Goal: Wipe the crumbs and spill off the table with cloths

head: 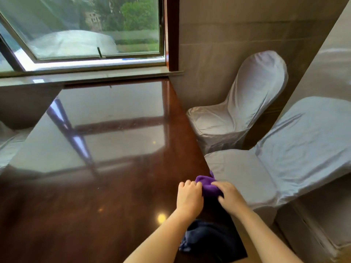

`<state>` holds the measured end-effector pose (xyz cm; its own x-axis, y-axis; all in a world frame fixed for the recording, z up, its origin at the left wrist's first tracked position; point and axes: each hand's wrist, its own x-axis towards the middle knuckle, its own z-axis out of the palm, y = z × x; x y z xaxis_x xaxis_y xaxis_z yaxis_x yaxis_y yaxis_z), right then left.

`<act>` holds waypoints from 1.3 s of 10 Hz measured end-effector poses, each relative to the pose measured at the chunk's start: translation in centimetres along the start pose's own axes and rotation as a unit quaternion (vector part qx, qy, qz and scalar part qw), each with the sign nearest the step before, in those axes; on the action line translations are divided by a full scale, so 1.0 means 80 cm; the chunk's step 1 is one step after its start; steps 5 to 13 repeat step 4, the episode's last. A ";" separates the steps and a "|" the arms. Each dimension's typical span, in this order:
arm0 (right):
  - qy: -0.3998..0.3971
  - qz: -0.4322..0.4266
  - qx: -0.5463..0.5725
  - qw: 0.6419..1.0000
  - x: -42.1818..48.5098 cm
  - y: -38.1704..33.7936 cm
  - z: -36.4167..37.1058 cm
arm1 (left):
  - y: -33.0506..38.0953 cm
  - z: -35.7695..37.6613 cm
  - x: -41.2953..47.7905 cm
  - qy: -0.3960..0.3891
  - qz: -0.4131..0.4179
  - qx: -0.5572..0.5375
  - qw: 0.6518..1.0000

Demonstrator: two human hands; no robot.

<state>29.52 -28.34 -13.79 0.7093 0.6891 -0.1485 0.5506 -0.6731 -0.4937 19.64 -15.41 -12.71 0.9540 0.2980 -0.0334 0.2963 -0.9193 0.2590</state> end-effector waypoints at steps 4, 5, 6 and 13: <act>-0.005 -0.088 0.188 0.978 -0.035 -0.109 -0.129 | -0.078 -0.093 -0.004 -0.141 -0.021 -0.029 0.989; -0.005 -0.088 0.188 0.978 -0.035 -0.109 -0.129 | -0.078 -0.093 -0.004 -0.141 -0.021 -0.029 0.989; -0.005 -0.088 0.188 0.978 -0.035 -0.109 -0.129 | -0.078 -0.093 -0.004 -0.141 -0.021 -0.029 0.989; -0.005 -0.088 0.188 0.978 -0.035 -0.109 -0.129 | -0.078 -0.093 -0.004 -0.141 -0.021 -0.029 0.989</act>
